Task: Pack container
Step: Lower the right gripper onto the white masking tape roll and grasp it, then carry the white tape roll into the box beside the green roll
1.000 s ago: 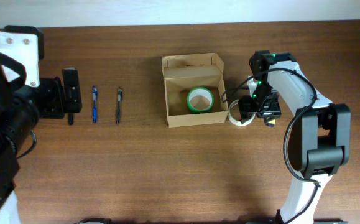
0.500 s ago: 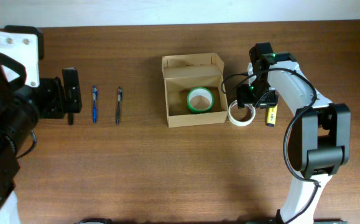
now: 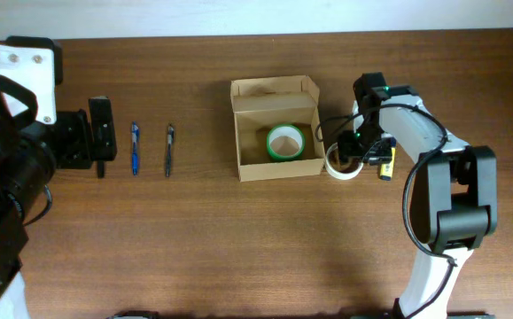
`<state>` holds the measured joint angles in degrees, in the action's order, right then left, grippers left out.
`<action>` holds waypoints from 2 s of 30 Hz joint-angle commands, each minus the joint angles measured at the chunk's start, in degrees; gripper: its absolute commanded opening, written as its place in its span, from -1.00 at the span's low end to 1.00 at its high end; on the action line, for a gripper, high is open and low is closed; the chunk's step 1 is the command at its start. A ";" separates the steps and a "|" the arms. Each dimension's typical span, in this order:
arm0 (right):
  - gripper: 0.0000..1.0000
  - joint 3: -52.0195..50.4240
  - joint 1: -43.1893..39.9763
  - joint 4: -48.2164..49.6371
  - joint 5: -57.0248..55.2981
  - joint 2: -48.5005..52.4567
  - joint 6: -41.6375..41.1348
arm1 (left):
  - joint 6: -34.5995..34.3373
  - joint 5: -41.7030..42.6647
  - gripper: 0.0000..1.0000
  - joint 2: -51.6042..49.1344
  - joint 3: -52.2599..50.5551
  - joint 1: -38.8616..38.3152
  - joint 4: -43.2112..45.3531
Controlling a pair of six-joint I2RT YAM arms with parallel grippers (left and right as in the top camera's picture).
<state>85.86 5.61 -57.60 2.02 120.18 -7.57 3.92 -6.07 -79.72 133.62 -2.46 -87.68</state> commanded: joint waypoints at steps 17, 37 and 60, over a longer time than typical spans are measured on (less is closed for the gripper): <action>-0.92 -0.90 -0.02 0.00 -0.74 -1.07 -1.14 | 0.92 -0.22 0.99 -0.20 0.02 -0.15 -0.22; -0.92 39.85 2.82 -20.57 -5.22 -15.47 -0.20 | 0.92 -0.22 0.99 -0.20 0.02 -0.15 0.04; -0.92 36.92 19.17 -22.10 -5.01 7.78 4.17 | 0.92 -0.20 0.99 -0.20 0.02 -0.15 -0.24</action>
<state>122.74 24.91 -79.59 -3.11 126.23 -4.21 3.90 -6.07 -79.72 133.62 -2.46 -87.70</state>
